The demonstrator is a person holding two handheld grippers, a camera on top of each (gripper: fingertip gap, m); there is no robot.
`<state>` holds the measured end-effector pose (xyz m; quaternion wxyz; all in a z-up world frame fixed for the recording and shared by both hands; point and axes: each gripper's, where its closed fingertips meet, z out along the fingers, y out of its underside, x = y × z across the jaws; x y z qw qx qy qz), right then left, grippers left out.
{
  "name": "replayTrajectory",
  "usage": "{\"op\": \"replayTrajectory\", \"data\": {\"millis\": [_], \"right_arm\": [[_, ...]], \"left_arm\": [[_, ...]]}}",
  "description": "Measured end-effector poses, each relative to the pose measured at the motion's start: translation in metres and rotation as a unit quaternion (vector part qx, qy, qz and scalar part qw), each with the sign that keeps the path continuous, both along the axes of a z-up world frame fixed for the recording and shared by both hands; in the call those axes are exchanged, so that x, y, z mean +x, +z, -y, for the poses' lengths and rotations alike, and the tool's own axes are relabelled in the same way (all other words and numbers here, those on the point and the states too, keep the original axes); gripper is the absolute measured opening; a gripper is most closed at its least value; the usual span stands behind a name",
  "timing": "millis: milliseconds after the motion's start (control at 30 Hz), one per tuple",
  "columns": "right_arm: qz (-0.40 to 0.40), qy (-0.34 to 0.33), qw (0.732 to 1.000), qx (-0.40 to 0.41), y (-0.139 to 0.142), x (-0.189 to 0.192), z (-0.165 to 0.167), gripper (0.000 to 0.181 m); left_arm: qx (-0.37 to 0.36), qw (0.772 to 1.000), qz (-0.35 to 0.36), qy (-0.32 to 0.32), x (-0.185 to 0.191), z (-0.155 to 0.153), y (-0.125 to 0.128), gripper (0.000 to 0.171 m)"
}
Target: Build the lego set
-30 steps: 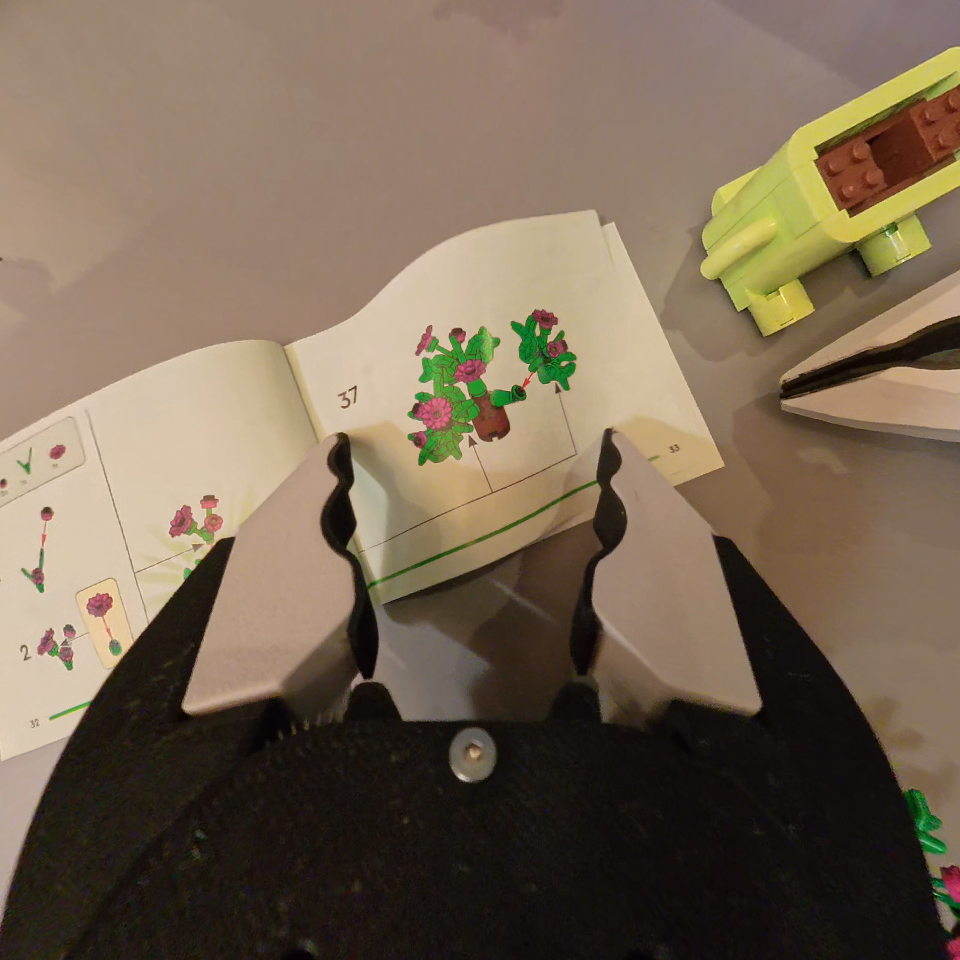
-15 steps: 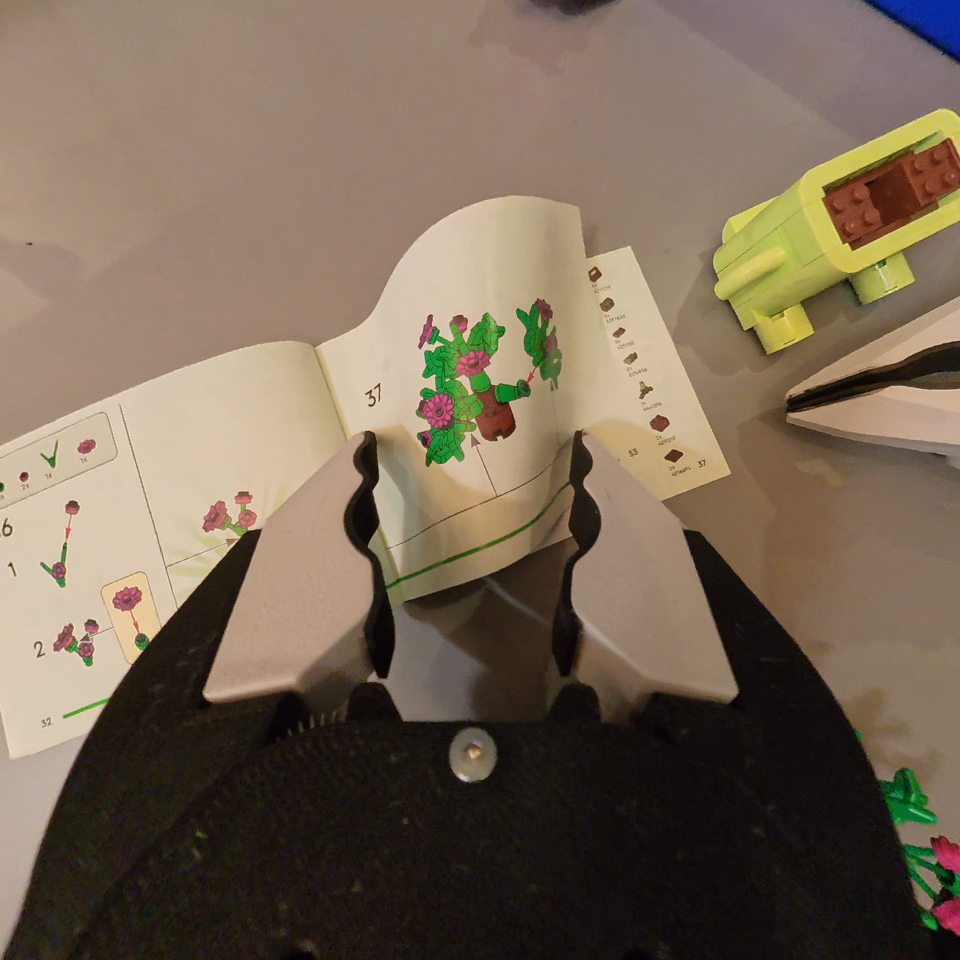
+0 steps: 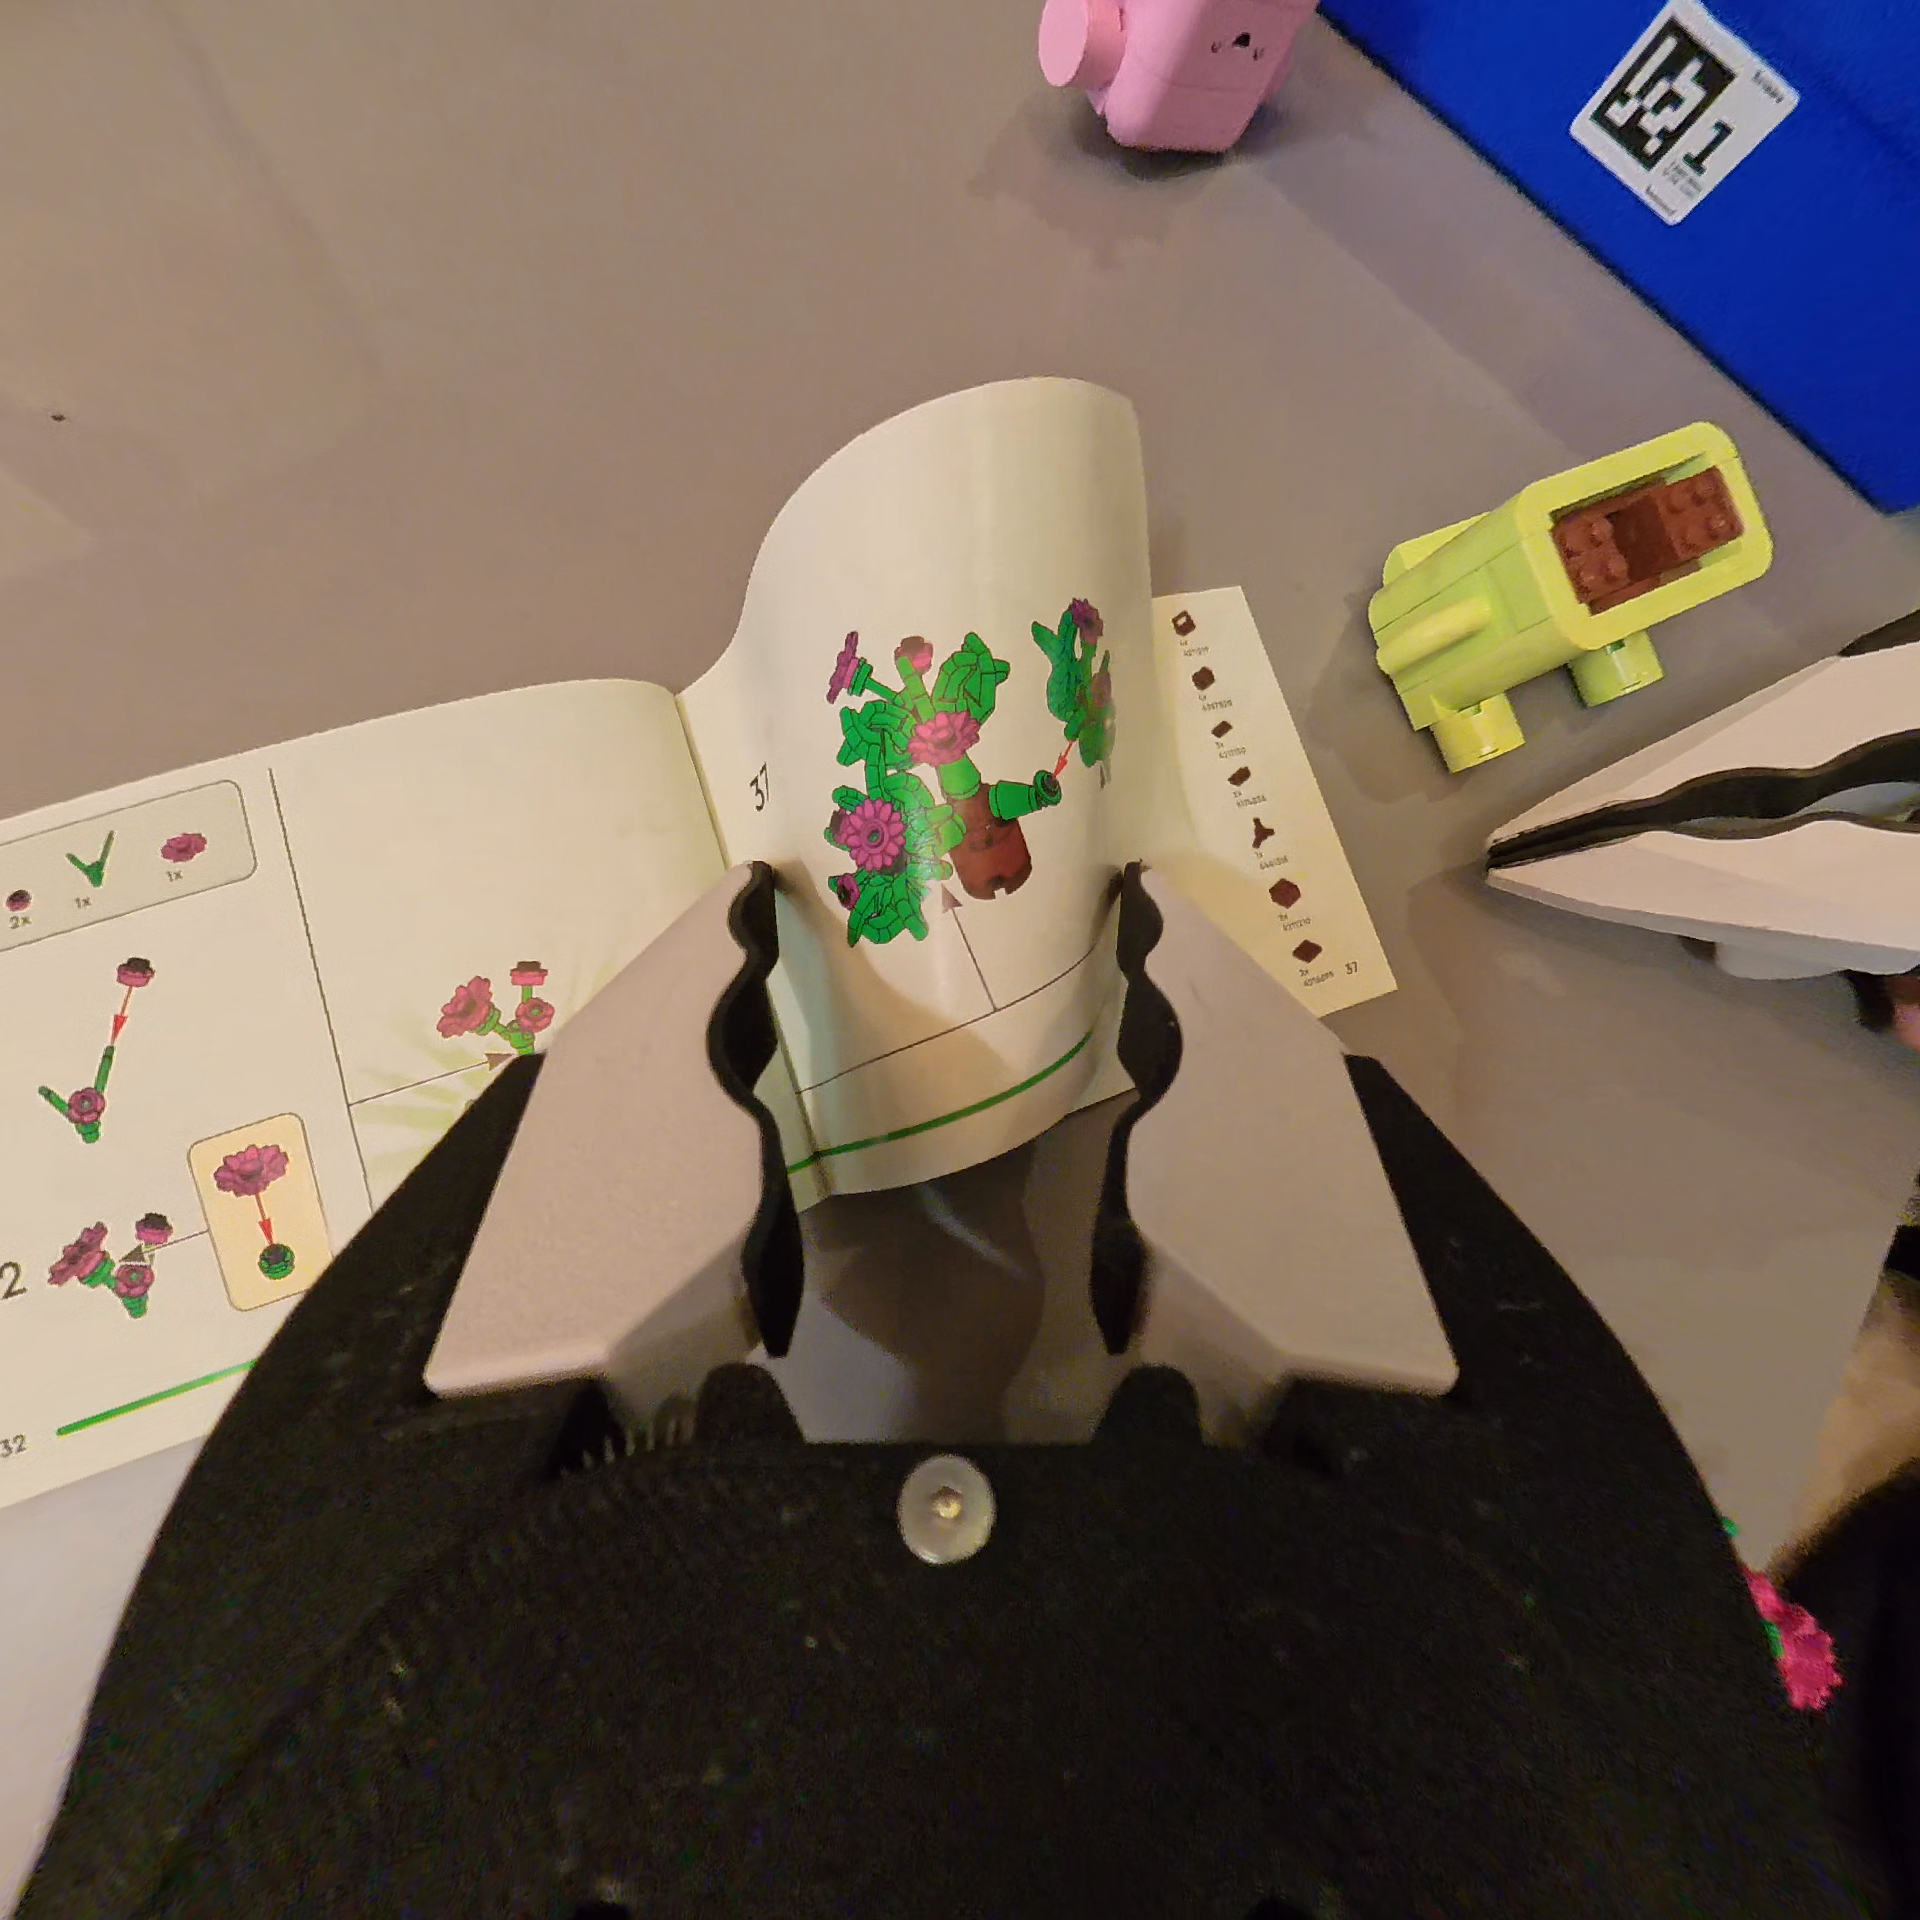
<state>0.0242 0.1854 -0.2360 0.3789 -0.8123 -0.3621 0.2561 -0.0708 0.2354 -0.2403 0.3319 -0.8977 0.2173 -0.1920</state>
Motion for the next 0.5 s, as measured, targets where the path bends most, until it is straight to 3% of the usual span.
{"op": "replayTrajectory", "data": {"millis": [500], "right_arm": [[0.0, 0.0, 1.0, 0.0, -0.0001, 0.0, -0.0001, 0.0]], "left_arm": [[-0.016, 0.998, 0.062, 0.004, -0.001, 0.0009, 0.0086, 0.066]]}}
